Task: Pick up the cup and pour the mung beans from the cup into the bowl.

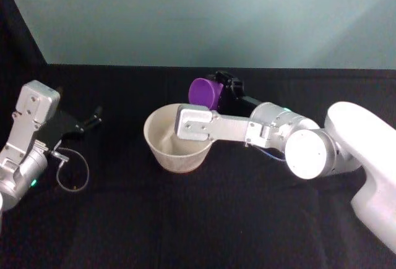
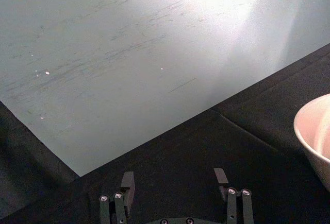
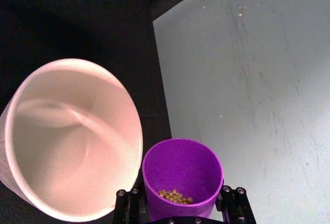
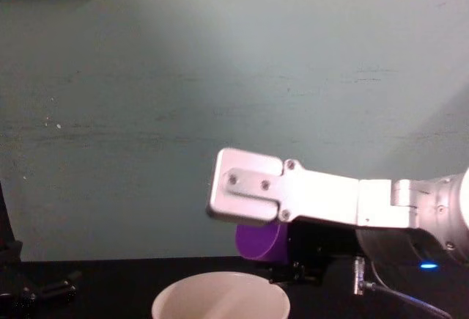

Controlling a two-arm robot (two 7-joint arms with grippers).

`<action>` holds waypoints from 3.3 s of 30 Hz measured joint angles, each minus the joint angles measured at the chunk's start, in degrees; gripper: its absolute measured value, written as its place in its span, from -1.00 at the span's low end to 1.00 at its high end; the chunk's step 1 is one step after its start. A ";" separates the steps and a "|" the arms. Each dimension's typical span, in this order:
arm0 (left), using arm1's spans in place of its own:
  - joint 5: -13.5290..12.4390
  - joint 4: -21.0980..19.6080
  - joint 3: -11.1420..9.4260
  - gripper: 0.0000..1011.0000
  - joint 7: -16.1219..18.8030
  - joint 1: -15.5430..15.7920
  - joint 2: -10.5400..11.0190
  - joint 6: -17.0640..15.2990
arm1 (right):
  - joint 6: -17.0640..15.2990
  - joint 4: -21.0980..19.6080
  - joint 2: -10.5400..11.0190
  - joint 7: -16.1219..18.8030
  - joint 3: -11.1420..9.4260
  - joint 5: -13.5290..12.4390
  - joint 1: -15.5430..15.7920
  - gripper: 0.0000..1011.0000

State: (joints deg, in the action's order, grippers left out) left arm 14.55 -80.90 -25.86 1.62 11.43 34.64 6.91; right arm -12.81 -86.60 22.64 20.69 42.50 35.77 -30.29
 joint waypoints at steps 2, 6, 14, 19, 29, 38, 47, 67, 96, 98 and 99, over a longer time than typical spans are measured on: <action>0.00 0.00 0.00 0.98 0.00 0.00 0.00 0.00 | -0.20 0.09 -0.19 0.23 0.57 1.24 -0.34 0.43; 0.00 0.00 0.00 0.98 0.00 0.00 0.00 0.00 | -0.66 0.40 -0.65 0.66 1.99 4.29 -1.08 0.44; 0.00 0.00 0.00 0.98 0.00 0.00 0.00 0.00 | -1.46 0.78 -1.42 1.24 4.84 10.64 -2.34 0.44; 0.00 0.00 0.00 0.98 0.00 0.00 0.00 0.00 | -1.81 1.19 -1.86 1.61 6.58 14.51 -2.95 0.44; 0.00 0.00 0.00 0.98 0.00 0.00 0.00 0.00 | -2.12 1.49 -2.37 2.17 8.47 19.69 -3.51 0.43; 0.00 0.00 0.00 0.98 0.00 0.00 0.00 0.00 | -2.38 2.01 -3.05 2.66 10.19 24.57 -3.62 0.43; 0.00 0.00 0.00 0.98 0.00 0.00 0.00 0.00 | -2.89 2.07 -3.43 2.89 11.16 28.53 -3.43 0.43; 0.00 0.00 0.00 0.98 0.00 0.00 0.00 0.00 | -2.51 1.88 -4.38 3.72 10.71 33.62 -2.26 0.43; 0.00 0.00 0.00 0.98 0.00 0.00 0.00 0.00 | -0.66 1.62 -5.26 4.74 8.95 37.13 -0.79 0.43; 0.00 0.00 0.00 0.98 0.00 0.00 0.00 0.00 | -0.63 1.56 -5.25 4.81 8.95 37.35 -0.78 0.44; 0.00 0.00 0.00 0.98 0.00 0.00 0.00 0.00 | -0.63 1.51 -5.24 4.84 8.95 37.52 -0.79 0.44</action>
State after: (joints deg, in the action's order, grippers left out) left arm 14.55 -80.90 -25.86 1.62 11.43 34.65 6.91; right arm -13.44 -85.09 17.41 25.53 51.45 73.28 -31.08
